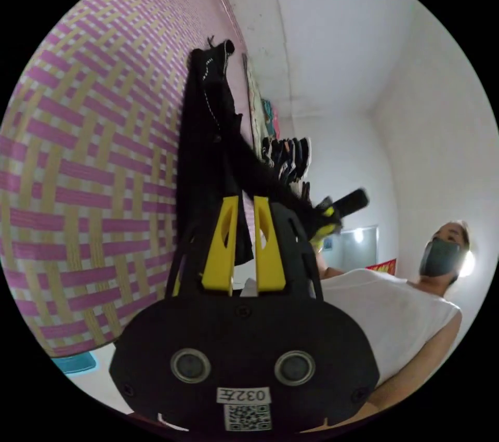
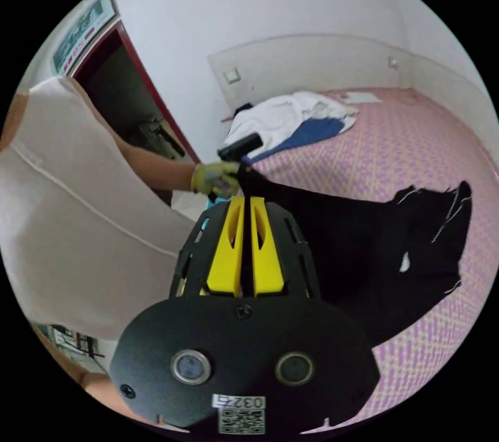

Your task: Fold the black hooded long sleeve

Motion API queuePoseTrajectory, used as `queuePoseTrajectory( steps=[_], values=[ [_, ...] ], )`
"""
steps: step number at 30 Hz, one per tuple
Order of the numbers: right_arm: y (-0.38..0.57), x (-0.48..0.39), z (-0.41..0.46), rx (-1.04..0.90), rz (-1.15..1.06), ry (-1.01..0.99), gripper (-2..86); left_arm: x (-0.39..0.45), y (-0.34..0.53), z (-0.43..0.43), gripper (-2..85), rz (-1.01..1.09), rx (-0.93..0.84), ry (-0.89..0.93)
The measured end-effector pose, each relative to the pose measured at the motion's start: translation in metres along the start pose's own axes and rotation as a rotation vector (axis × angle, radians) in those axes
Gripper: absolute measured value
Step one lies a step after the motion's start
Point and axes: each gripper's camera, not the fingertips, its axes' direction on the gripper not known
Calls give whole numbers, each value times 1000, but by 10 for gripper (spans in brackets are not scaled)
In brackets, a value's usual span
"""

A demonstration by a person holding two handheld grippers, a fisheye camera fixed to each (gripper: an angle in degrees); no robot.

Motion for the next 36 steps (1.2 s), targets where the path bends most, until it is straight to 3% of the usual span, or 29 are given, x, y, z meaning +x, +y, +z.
queuePoseTrajectory(
  steps=[4,9,14,21,29,31,33,36],
  values=[
    [43,-14,93,-127,112,-63,-7,-26,-4,-12,27,-50,9,-41],
    [66,-23,115,-124,189,-42,-7,-36,-38,10,39,-42,-51,-109],
    [64,-31,125,-96,223,-61,-7,-38,-129,47,42,29,-118,-187],
    [59,-53,152,-117,323,-23,-8,-40,-277,83,53,124,-53,-284],
    [54,-67,158,-79,531,9,-8,-68,-389,170,18,125,-313,-423],
    [52,-72,162,-101,552,23,-8,-62,-402,178,1,174,-312,-380],
    [51,-75,164,-102,576,20,-8,-54,-411,178,-4,241,-269,-213],
    [53,-76,170,-97,630,22,-8,-69,-421,170,-5,171,-232,-134]
  ],
)
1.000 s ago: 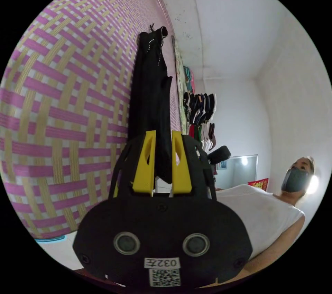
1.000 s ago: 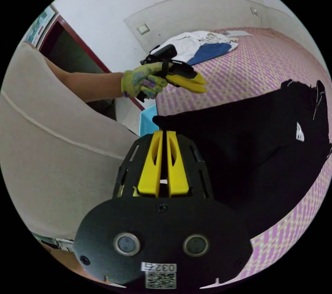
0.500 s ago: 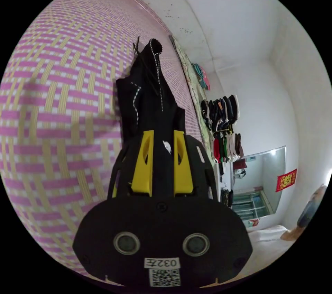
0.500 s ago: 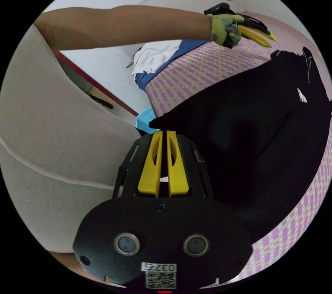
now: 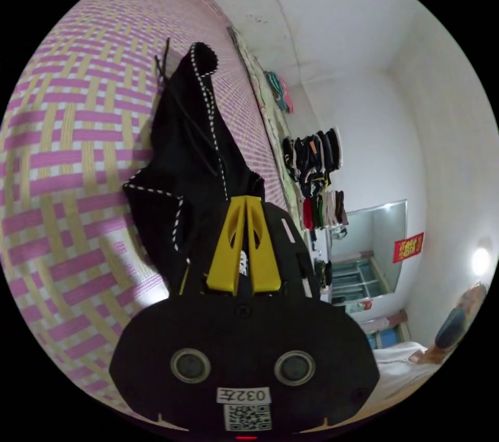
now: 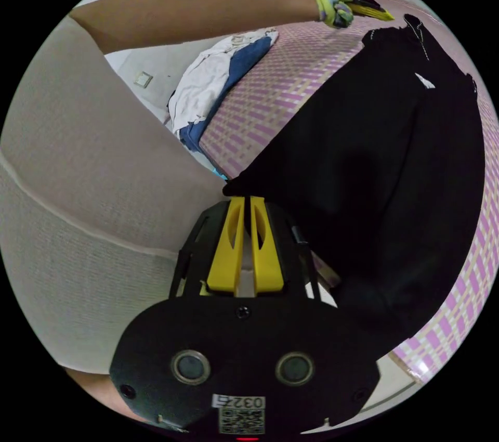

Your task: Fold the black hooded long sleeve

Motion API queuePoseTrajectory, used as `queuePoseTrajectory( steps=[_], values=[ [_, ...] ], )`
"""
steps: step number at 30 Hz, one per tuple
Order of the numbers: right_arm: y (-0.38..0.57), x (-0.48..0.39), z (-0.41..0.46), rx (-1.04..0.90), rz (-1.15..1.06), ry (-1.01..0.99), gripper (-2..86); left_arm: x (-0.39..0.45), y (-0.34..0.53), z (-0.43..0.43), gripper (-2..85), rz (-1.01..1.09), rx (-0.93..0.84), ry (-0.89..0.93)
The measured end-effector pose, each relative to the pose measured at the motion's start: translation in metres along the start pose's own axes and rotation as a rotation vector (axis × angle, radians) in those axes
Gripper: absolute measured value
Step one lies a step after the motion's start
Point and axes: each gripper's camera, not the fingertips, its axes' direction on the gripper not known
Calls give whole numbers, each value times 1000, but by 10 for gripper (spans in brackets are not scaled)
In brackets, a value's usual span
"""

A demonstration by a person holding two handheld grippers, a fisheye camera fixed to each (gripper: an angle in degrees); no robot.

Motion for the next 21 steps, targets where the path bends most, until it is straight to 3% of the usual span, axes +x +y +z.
queuePoseTrajectory(
  steps=[6,15,17,21],
  values=[
    [4,-5,-1,51,70,-12,-8,-10,7,-14,25,-49,-94,-249],
    [10,-10,3,78,133,-22,-8,-25,-43,32,18,-91,-275,-234],
    [10,-13,6,64,131,-17,-8,-18,-54,41,-1,-71,-303,-307],
    [12,-17,10,61,139,-12,-8,9,-66,38,-8,146,-238,-167]
  ],
)
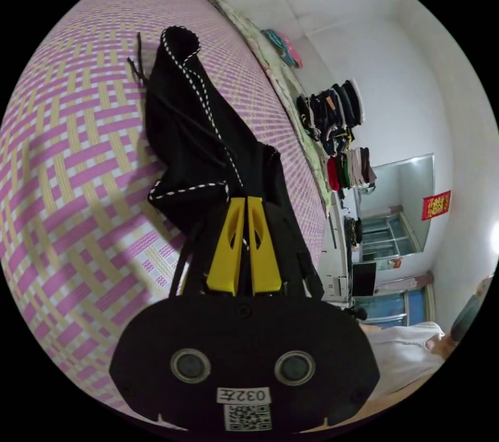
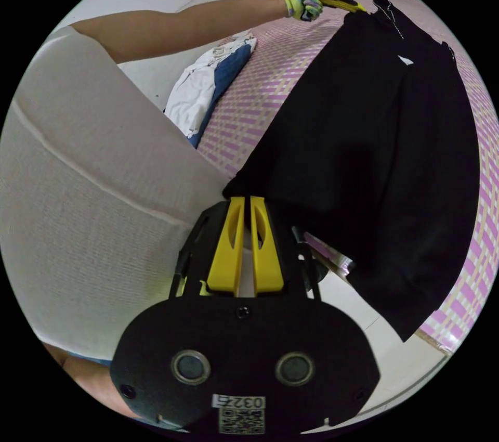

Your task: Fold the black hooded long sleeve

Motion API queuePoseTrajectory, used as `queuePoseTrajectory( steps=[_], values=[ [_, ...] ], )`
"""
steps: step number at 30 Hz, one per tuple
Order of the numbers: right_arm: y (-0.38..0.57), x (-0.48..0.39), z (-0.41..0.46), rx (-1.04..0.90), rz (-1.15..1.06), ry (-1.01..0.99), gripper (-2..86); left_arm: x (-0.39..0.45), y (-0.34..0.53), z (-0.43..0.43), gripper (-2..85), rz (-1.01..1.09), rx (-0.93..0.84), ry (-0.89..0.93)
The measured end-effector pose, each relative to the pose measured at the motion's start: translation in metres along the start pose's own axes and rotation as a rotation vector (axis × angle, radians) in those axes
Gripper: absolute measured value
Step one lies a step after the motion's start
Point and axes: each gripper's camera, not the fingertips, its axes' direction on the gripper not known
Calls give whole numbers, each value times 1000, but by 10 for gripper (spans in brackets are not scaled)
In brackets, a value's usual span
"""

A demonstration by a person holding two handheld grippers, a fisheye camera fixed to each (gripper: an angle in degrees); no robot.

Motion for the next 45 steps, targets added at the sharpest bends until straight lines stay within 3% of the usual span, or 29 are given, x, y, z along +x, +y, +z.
queuePoseTrajectory(
  steps=[5,10,13,17,21,22,25,30,34,37,39,41,45],
  values=[
    [-3,1,20,-54,0,0,-8,-38,-2,22,-8,-92,-79,-37],
    [-6,-5,27,-83,-28,35,-8,-42,17,-7,-9,5,123,160],
    [-5,-5,34,-96,-32,37,-7,-72,25,5,-8,-125,57,201],
    [1,-6,31,-75,-22,38,-7,-67,34,-4,-8,-97,152,402],
    [7,-16,16,-19,-29,86,-7,-59,38,-10,-8,-74,122,496],
    [8,-20,13,-7,-44,94,-7,-59,40,-13,-8,-55,118,472],
    [8,-16,29,-58,-55,86,-7,-80,48,-2,-8,-211,39,182],
    [13,6,63,-113,-18,70,-7,-74,51,6,-9,-210,80,170],
    [13,7,67,-134,-42,77,-7,-40,42,-5,-8,-105,103,-9],
    [17,9,65,-119,-43,75,-7,-20,33,0,-9,-45,99,71],
    [19,12,67,-119,-39,74,-6,-1,28,5,-9,19,82,6],
    [20,21,74,-128,-16,58,-4,2,25,27,-8,-27,-60,-201],
    [22,32,78,-135,0,31,4,8,41,14,-5,-43,46,-84]
  ],
)
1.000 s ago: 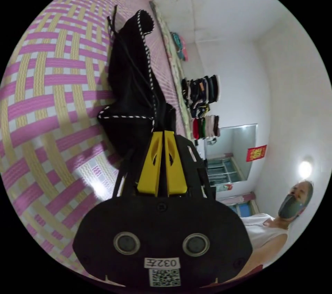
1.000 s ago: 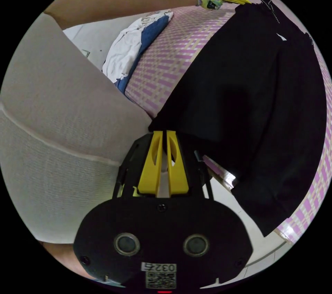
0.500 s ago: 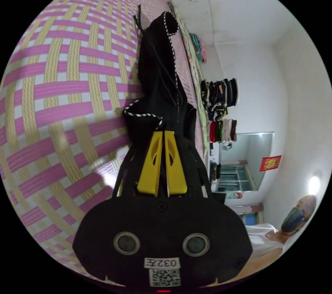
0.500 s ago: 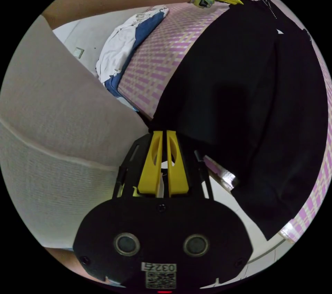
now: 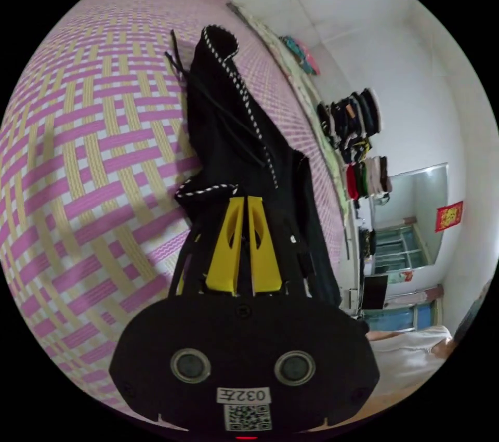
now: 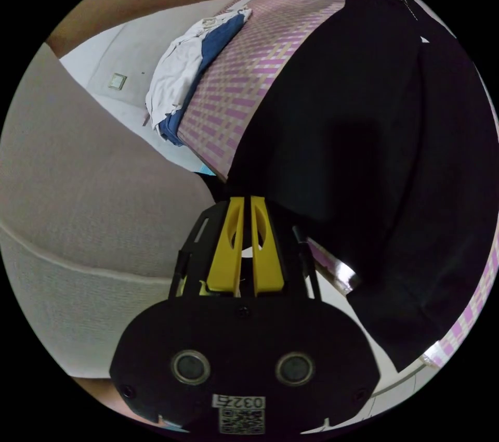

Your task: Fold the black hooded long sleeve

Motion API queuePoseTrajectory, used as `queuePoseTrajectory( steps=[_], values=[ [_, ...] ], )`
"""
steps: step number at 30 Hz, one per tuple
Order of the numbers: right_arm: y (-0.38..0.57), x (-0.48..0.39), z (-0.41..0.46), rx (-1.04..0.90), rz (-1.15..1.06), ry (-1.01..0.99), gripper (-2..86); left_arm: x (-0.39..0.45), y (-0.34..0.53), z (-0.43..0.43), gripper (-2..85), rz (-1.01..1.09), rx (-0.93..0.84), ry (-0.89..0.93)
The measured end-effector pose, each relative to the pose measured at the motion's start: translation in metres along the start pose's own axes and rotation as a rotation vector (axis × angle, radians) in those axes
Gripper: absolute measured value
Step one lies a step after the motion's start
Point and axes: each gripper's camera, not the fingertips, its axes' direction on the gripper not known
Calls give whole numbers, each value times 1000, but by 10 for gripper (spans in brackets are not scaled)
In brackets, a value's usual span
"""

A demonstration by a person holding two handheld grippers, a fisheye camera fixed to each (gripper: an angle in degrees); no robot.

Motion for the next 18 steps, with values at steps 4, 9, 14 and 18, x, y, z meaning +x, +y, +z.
queuePoseTrajectory(
  steps=[4,9,14,18],
  values=[
    [9,3,-1,10,-12,7,40,23,44,-48,15,6,186,-12],
    [25,9,-5,56,-12,-23,66,55,127,-62,-10,32,230,89],
    [60,24,-13,100,37,-72,65,129,234,12,-9,139,-44,136],
    [98,48,-35,221,134,-64,48,173,303,67,-9,160,-208,183]
  ],
)
